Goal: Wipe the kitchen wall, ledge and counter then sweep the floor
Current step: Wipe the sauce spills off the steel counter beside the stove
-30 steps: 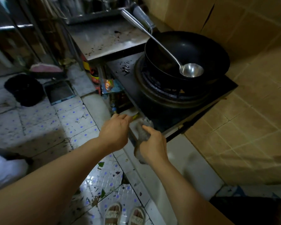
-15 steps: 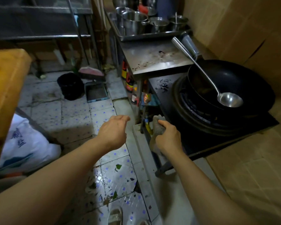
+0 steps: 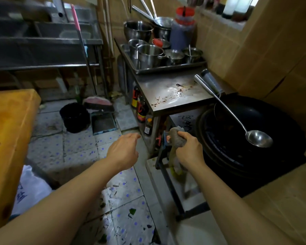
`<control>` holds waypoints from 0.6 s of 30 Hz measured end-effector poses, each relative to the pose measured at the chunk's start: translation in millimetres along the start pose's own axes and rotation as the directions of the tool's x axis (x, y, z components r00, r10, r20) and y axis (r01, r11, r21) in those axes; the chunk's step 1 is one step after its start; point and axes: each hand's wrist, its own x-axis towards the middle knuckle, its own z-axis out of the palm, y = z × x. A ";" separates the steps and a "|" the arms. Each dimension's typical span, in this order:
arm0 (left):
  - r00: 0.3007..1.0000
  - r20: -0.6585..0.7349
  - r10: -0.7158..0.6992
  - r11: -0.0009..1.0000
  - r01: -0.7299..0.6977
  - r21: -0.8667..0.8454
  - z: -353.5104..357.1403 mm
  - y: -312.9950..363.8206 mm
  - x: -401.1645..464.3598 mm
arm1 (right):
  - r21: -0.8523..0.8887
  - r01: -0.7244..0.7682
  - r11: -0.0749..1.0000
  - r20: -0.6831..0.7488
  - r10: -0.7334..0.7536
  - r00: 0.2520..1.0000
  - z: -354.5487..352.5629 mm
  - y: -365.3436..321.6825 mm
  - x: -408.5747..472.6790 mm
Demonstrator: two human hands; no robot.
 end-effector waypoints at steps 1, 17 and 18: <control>1.000 -0.003 0.007 1.000 -0.007 -0.006 -3.9 -1.5 5.2 | -0.002 0.001 1.000 -0.007 -0.001 1.000 -0.2 -4.5 4.0; 0.995 -0.012 0.099 0.995 -0.099 0.018 -47.4 -21.9 171.4 | 0.104 -0.043 0.994 -0.101 0.053 0.993 32.5 -70.0 171.7; 0.993 0.001 0.118 0.993 -0.118 0.018 -48.6 -23.0 190.2 | 0.116 -0.063 0.991 -0.107 0.075 0.991 35.7 -72.7 188.4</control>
